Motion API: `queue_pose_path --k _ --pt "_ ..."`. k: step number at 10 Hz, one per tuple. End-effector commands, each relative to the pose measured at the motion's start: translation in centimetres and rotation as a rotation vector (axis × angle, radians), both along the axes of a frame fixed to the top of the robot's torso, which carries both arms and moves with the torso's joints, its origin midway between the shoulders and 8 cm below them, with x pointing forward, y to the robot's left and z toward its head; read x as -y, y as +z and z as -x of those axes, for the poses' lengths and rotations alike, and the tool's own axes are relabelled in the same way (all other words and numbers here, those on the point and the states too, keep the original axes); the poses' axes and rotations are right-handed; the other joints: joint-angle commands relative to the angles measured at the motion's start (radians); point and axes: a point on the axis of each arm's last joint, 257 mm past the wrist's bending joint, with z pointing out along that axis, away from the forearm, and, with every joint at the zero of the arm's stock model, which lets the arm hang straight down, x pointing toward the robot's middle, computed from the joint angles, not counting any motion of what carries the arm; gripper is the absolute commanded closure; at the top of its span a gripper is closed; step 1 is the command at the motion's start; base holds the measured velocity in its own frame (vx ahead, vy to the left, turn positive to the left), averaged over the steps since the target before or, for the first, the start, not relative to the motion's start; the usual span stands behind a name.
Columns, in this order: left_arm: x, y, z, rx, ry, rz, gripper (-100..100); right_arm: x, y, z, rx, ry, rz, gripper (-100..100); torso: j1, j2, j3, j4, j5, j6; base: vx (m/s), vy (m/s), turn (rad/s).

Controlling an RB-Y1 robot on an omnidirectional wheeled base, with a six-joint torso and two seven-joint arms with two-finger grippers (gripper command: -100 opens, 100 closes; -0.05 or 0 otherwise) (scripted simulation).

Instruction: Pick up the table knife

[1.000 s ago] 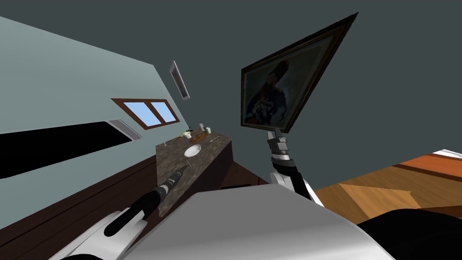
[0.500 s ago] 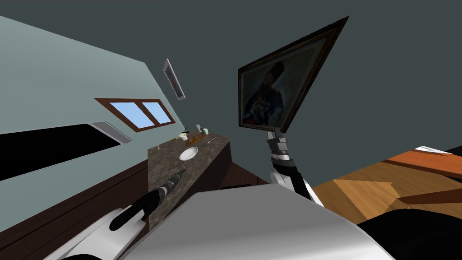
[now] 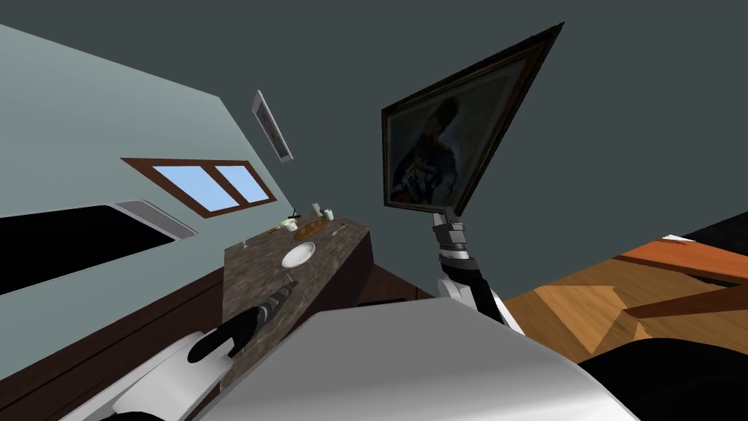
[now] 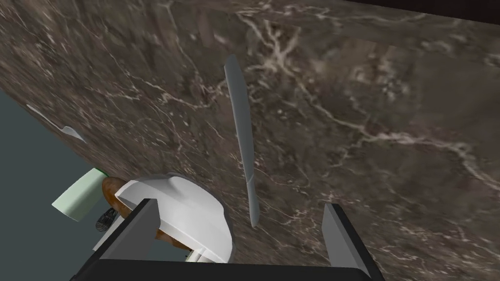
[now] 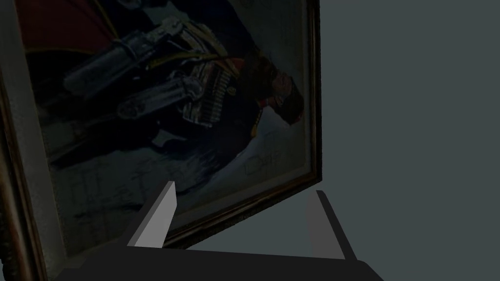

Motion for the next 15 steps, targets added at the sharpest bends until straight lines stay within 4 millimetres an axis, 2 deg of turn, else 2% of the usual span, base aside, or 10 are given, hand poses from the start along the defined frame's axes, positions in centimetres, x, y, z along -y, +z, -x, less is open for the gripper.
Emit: queue_pose_path --k 1,9,11,12,13,15 --pt "-0.6 -0.6 0.9 -0.052 0.015 -0.013 -100 0.0 0.0 0.0 0.0 0.0 0.0 0 0.0 0.0 0.0 0.0 0.0 0.0 0.054 -0.007 -0.066" --pt "-2.6 -2.5 5.1 -0.266 0.076 -0.075 -100 0.0 0.0 0.0 0.0 0.0 0.0 0 -0.001 -0.003 -0.002 -0.001 0.0 0.0 0.075 0.0 -0.037" --pt "-2.6 -2.4 5.0 -0.267 0.076 -0.075 -100 0.0 0.0 0.0 0.0 0.0 0.0 0 0.0 -0.002 -0.001 -0.001 0.0 0.0 0.051 0.004 -0.005" --pt "-2.6 -2.4 5.1 -0.27 0.078 -0.076 0 0.0 0.0 0.0 0.0 0.0 0.0 0 0.0 0.0 0.0 0.0 0.0 0.0 0.006 0.0 0.0" --pt "-3.3 -3.2 5.2 -0.268 0.088 -0.075 -100 0.0 0.0 0.0 0.0 0.0 0.0 0 -0.001 0.002 0.001 0.0 0.0 0.0 0.005 -0.003 -0.083" --pt "-3.9 -3.9 5.5 -0.266 0.098 -0.075 -100 0.0 0.0 0.0 0.0 0.0 0.0 0 0.0 0.003 0.002 0.001 0.0 0.0 0.004 -0.002 -0.063"
